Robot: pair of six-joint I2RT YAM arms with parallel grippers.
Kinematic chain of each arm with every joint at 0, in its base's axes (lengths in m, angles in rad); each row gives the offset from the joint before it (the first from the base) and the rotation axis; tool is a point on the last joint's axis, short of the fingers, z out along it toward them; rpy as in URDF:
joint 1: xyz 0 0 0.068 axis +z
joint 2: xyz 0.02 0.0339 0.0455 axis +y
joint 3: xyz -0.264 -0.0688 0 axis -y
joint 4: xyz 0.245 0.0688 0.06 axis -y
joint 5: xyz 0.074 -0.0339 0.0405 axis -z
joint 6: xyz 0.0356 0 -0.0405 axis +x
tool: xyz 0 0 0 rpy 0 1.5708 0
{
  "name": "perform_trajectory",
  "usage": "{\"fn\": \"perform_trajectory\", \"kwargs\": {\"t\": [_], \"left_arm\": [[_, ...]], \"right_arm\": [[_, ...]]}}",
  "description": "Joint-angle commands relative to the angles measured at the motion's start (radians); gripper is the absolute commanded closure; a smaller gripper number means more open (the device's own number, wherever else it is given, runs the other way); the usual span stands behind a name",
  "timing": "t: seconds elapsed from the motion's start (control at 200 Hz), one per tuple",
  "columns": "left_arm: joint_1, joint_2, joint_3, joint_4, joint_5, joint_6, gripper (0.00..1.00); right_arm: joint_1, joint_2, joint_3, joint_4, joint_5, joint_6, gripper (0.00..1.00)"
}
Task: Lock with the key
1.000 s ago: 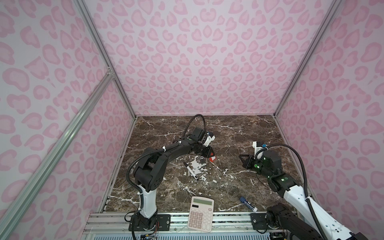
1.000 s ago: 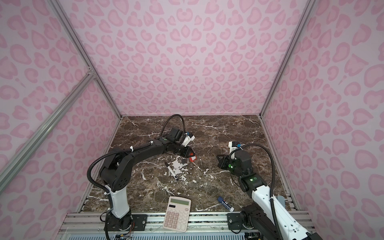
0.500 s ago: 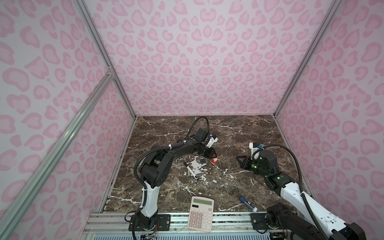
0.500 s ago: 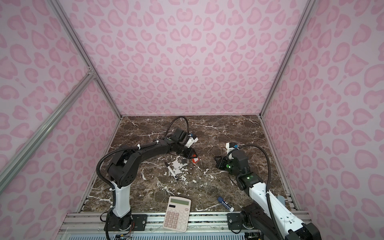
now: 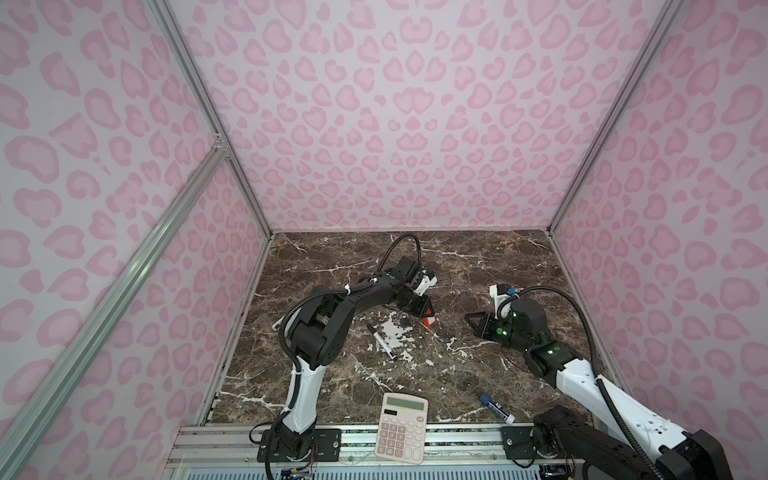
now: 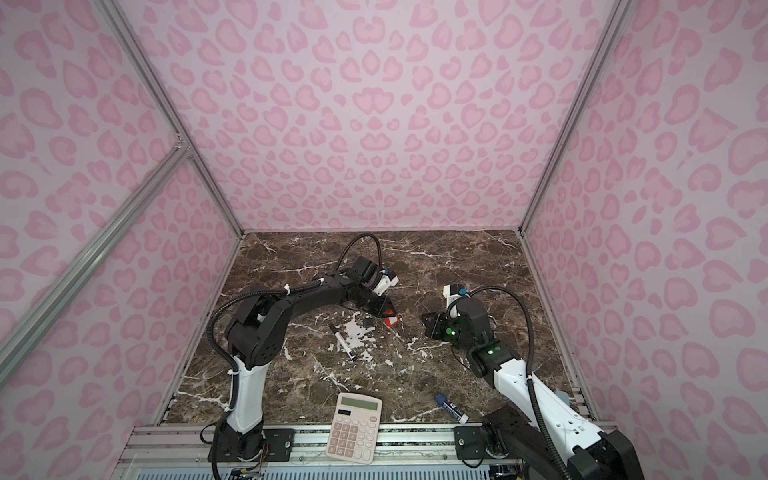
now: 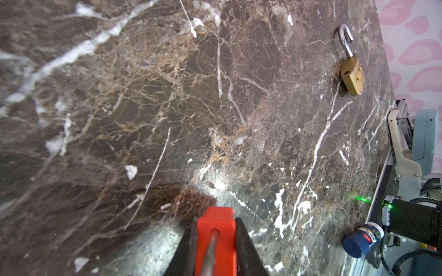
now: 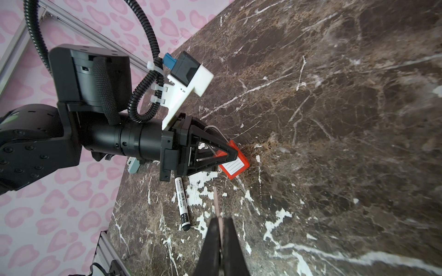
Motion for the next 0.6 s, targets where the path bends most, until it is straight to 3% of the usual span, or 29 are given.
{"fn": "perform_trajectory", "kwargs": {"t": [0.0, 0.55, 0.595], "left_arm": [[0.003, 0.010, 0.016, -0.043, 0.006, 0.029, 0.87], [0.008, 0.034, 0.052, -0.084, -0.001, 0.054, 0.65], [0.008, 0.036, 0.056, -0.084, -0.004, 0.053, 0.59]], "right_arm": [[0.002, 0.003, 0.004, 0.030, -0.002, -0.006, 1.00], [0.002, 0.009, 0.007, 0.035, -0.008, -0.012, 1.00], [0.001, 0.008, 0.006, 0.033, -0.008, -0.011, 1.00]]}}
